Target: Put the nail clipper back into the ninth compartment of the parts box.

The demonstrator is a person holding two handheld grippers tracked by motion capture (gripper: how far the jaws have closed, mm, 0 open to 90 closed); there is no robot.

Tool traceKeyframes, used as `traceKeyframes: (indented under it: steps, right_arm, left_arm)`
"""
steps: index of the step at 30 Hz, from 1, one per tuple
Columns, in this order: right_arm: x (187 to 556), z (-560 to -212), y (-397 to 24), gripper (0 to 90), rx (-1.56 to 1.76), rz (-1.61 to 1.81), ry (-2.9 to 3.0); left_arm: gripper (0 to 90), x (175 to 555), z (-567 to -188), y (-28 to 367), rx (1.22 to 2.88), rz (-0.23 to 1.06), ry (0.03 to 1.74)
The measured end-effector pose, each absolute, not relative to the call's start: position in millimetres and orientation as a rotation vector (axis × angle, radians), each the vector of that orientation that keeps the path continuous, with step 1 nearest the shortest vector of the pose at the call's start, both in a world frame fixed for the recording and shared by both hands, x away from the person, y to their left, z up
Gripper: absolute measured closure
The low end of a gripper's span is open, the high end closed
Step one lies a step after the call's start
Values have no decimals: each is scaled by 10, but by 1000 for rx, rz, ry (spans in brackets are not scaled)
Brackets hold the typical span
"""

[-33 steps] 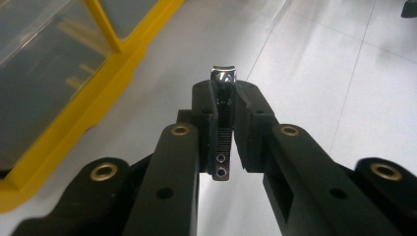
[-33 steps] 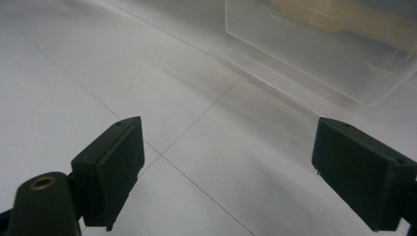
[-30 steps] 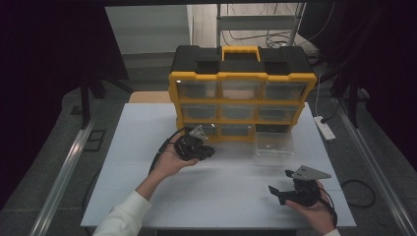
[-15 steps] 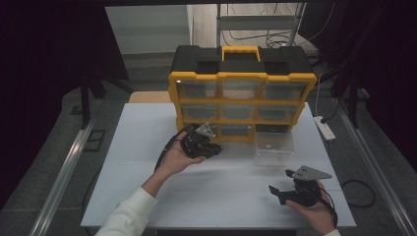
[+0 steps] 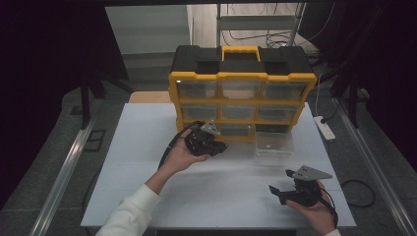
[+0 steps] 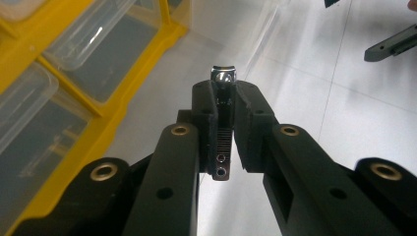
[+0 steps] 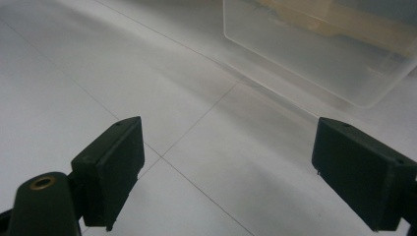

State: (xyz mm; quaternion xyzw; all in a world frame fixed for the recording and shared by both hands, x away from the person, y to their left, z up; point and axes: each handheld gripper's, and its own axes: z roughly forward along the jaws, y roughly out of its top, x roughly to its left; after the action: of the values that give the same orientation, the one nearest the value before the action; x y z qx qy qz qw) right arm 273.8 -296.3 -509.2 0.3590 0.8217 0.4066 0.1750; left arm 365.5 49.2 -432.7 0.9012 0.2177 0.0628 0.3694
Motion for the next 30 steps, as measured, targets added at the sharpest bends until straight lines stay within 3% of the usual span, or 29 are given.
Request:
traceKeyframes:
  steps: [30]
  right_arm:
    - [2739,-5091,-2967,129,1020,1151,2325]
  left_arm:
    - [799,3713,-4142,267,2307,167,514]
